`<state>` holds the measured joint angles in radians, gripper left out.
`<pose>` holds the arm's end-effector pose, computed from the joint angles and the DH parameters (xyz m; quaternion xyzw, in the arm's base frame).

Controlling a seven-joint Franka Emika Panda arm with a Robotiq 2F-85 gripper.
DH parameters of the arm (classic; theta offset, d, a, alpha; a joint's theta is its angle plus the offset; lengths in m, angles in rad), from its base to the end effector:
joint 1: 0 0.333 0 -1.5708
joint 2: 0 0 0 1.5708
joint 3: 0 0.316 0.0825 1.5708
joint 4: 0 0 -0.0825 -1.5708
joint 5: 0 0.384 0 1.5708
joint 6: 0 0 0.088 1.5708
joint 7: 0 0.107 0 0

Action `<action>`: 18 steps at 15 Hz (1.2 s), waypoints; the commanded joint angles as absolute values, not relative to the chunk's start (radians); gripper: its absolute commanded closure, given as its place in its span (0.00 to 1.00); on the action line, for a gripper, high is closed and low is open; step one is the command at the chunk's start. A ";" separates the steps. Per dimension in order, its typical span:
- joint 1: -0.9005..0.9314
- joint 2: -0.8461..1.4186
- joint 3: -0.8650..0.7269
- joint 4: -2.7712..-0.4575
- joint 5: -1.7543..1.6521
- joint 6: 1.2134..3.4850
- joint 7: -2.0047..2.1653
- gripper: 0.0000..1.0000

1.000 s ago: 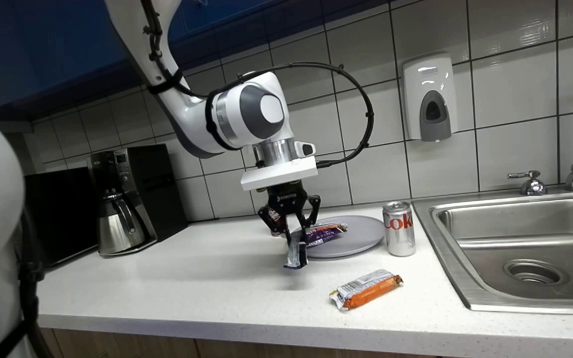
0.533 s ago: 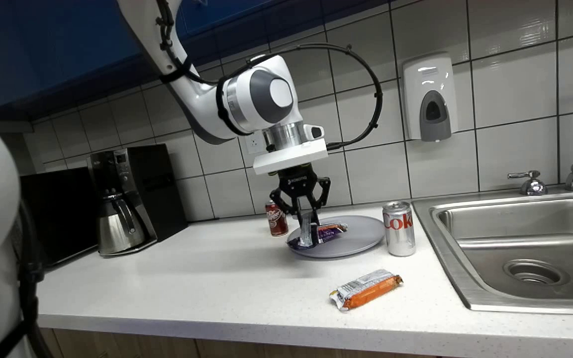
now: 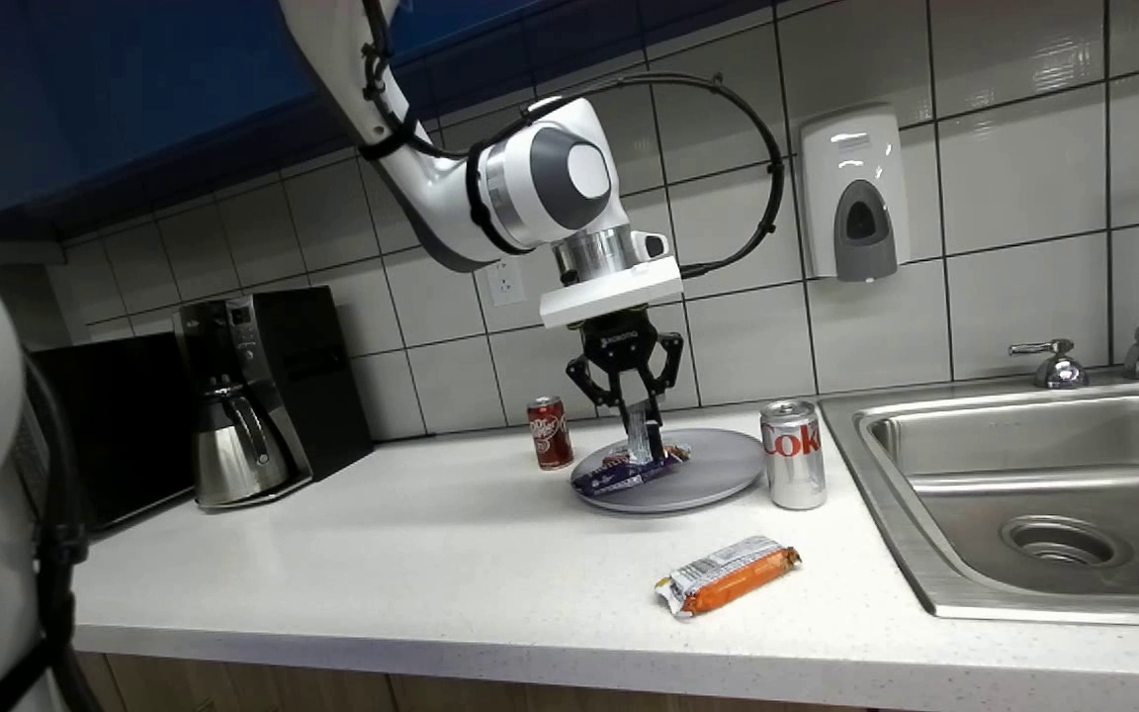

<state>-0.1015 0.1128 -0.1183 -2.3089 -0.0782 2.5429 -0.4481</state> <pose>0.5204 -0.1152 0.3082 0.9871 0.1450 0.0473 0.0488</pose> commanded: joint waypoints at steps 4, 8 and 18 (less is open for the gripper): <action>-0.170 0.269 -0.105 -2.126 -0.060 2.497 -0.534 0.92; -0.216 0.350 -0.093 -2.036 -0.051 2.483 -0.563 0.92; -0.254 0.519 -0.056 -1.845 -0.054 2.425 -0.551 0.92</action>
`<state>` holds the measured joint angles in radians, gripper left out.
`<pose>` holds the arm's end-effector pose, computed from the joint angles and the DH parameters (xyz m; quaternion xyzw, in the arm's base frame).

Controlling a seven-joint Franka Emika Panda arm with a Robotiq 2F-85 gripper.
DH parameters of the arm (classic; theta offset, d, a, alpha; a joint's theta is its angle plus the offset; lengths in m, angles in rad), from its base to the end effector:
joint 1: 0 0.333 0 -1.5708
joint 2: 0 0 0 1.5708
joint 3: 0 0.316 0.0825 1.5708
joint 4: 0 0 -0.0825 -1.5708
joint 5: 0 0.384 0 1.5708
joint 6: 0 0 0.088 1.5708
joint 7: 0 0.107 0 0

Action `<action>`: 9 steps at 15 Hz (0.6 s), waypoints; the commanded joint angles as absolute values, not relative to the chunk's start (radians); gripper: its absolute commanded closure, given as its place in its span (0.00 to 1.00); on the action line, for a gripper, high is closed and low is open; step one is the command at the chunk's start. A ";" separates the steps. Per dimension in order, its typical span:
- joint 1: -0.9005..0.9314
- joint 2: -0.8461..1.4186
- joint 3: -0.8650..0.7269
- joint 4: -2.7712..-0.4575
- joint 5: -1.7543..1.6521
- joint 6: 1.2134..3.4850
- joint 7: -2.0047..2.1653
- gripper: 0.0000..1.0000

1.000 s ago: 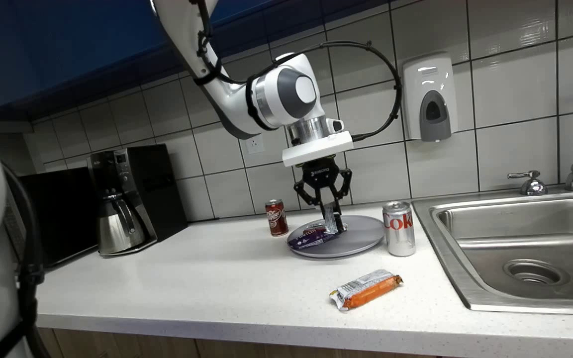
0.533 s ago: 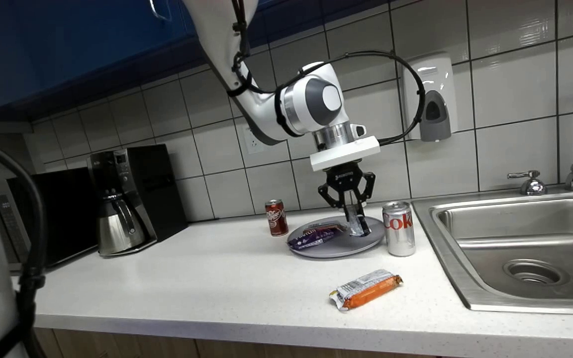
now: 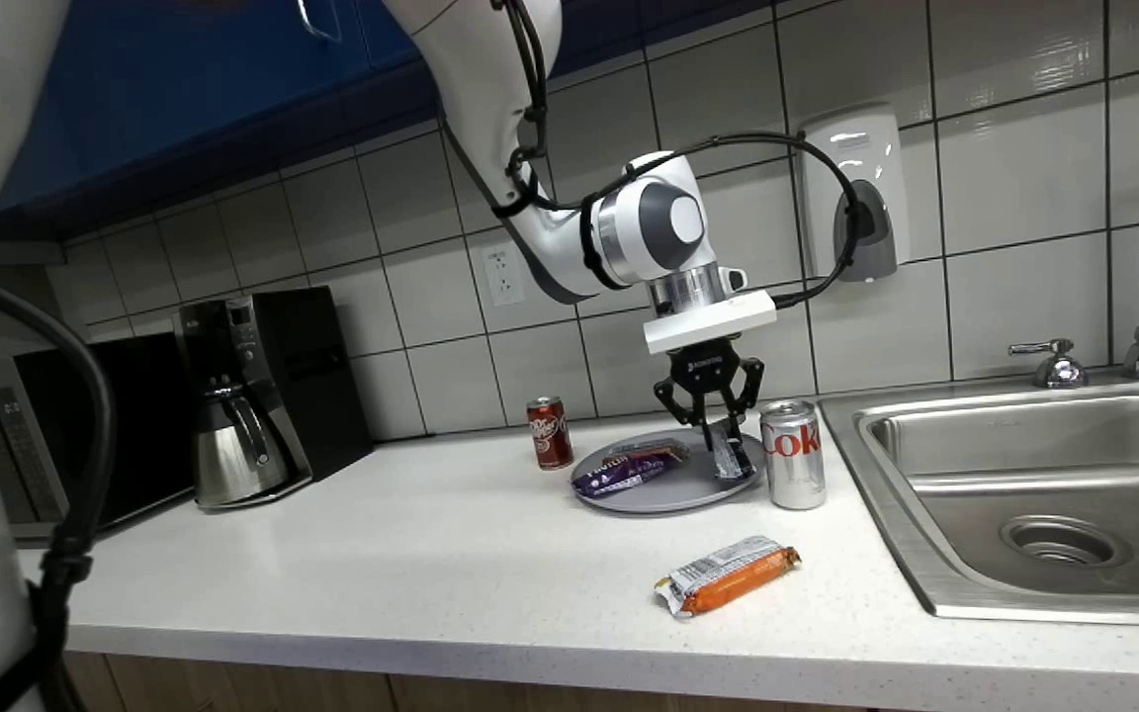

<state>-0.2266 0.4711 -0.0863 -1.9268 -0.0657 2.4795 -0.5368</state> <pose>0.6043 -0.1924 0.2519 0.9882 0.1418 0.0208 0.0540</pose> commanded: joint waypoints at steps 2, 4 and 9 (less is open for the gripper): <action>-0.254 0.540 -0.053 -1.819 -0.056 2.414 -0.546 0.92; -0.255 0.554 -0.050 -1.802 -0.056 2.410 -0.543 0.92; -0.259 0.557 -0.043 -1.788 -0.055 2.410 -0.546 0.34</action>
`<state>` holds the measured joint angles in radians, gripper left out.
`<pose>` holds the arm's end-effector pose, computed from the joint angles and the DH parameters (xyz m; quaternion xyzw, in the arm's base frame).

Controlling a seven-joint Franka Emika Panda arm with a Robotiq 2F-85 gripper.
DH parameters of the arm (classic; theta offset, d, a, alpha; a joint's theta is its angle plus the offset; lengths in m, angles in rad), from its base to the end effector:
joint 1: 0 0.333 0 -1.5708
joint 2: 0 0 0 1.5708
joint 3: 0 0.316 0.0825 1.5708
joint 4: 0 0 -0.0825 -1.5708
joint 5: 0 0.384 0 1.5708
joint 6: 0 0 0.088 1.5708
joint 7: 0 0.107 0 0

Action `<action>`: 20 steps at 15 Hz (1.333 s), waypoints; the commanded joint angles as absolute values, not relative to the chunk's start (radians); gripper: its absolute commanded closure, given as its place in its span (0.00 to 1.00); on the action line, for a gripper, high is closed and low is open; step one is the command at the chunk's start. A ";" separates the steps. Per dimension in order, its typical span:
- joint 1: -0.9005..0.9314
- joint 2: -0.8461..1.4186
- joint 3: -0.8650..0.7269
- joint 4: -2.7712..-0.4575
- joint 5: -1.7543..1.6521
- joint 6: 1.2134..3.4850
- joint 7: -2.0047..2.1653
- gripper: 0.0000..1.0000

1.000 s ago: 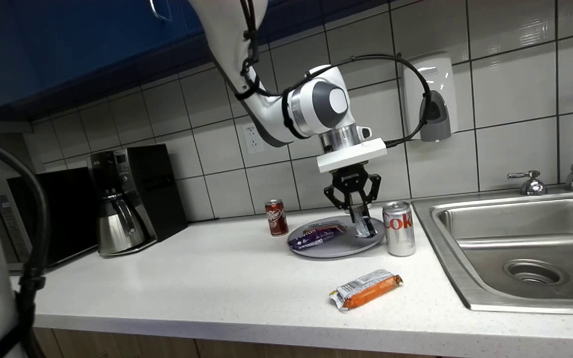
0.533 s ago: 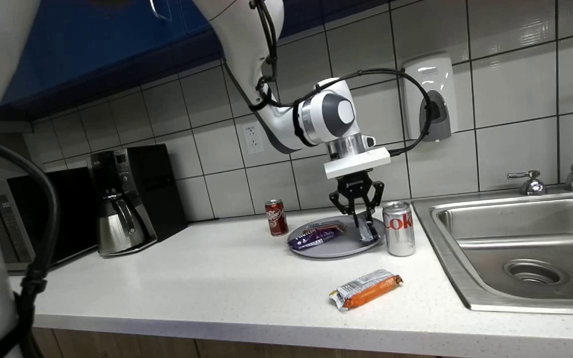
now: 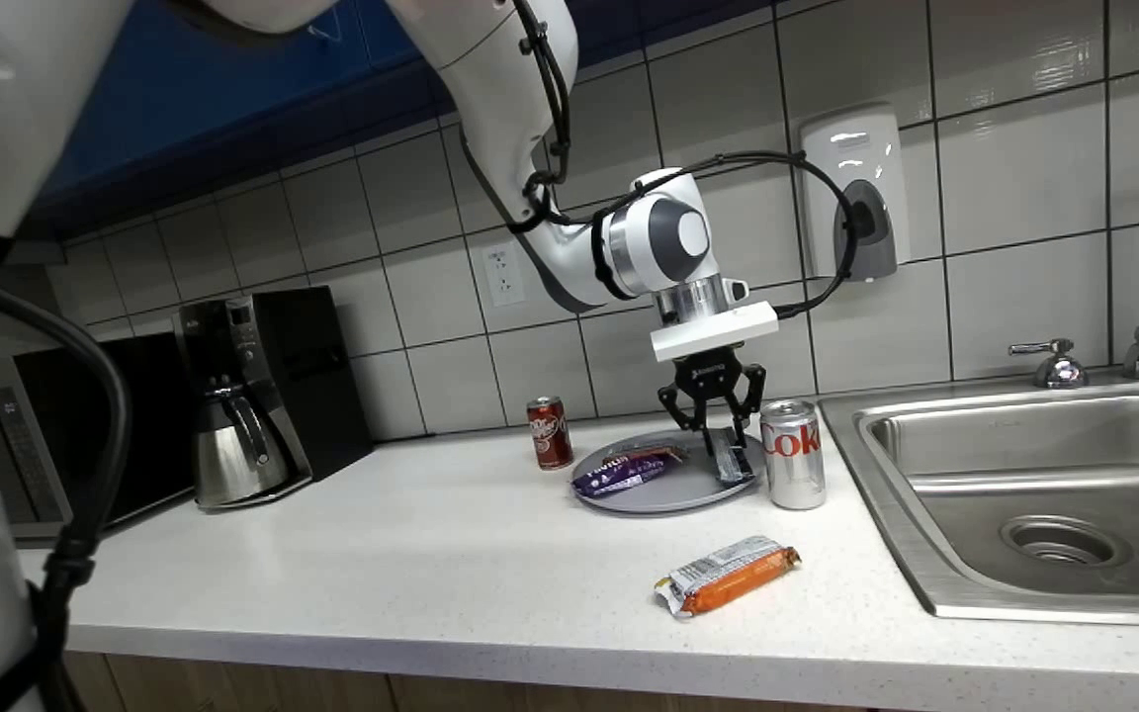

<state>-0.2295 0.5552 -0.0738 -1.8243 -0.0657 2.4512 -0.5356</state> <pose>0.6281 -0.1929 0.2377 0.9877 0.1462 0.0163 0.0522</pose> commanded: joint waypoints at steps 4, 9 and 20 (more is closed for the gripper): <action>-0.276 0.520 -0.019 -1.817 -0.029 2.425 -0.564 0.04; -0.285 0.452 -0.002 -1.882 0.021 2.452 -0.560 0.00; -0.244 0.190 -0.037 -2.118 0.035 2.512 -0.500 0.00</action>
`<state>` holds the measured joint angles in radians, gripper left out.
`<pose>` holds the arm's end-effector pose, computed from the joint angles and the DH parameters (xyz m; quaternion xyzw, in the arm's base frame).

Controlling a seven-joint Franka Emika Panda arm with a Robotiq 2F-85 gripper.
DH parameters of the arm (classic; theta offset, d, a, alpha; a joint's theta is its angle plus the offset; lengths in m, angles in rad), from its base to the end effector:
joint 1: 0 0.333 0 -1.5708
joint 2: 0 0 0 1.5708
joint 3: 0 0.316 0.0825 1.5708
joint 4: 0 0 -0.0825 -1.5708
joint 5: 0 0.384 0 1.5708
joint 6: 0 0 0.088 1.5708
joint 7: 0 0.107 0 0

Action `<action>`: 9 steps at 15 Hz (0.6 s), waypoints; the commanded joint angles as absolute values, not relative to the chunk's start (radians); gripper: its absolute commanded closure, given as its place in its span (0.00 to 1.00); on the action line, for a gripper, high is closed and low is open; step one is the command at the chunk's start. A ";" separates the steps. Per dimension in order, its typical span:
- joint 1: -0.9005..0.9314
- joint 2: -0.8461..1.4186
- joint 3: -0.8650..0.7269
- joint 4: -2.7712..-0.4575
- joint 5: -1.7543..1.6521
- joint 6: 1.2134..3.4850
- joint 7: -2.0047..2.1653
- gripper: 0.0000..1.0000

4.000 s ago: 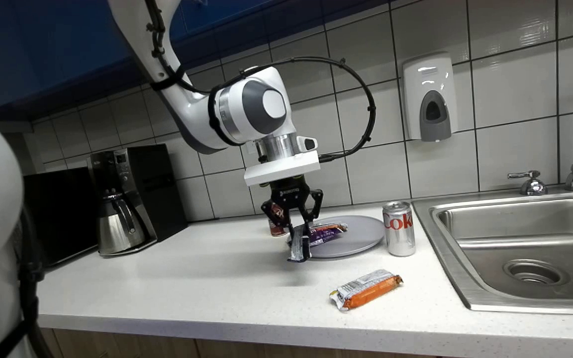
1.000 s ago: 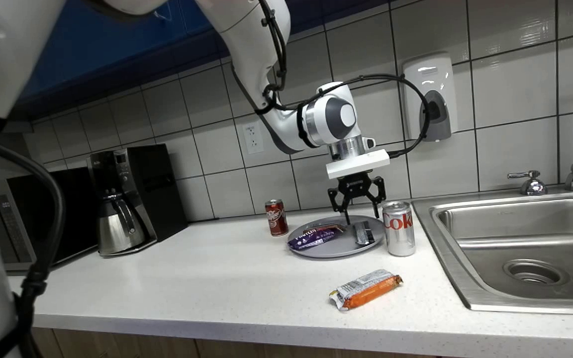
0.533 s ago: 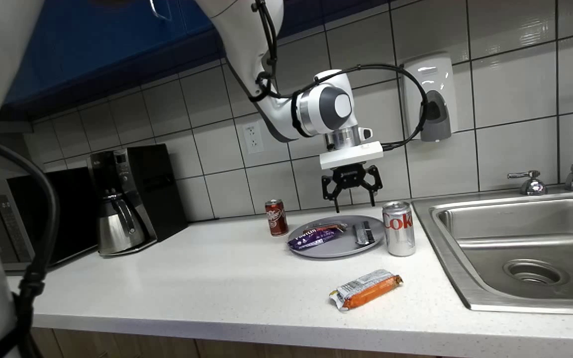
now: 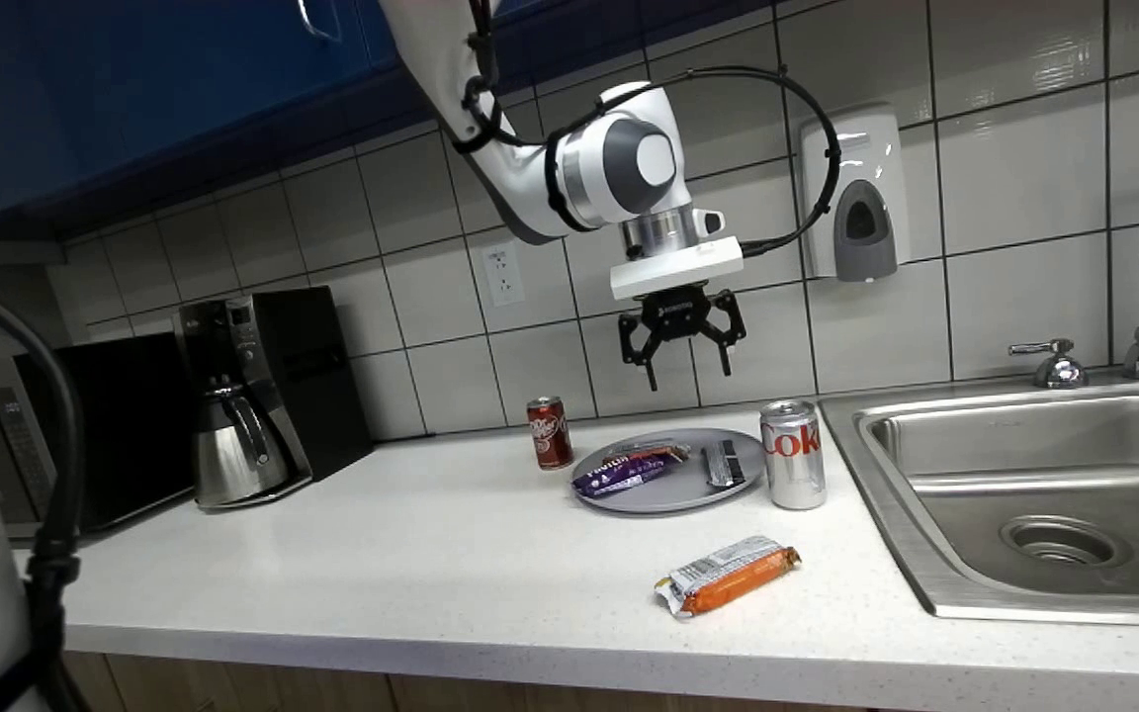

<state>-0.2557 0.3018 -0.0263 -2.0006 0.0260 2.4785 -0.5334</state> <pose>0.5946 -0.1717 0.3252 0.9893 0.1164 0.0828 0.0303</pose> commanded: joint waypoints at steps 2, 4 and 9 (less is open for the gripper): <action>-0.234 0.139 -0.048 -2.171 0.038 2.532 -0.454 0.00; -0.222 0.089 -0.061 -2.221 0.034 2.539 -0.403 0.00; -0.208 0.100 -0.073 -2.210 0.029 2.515 -0.423 0.00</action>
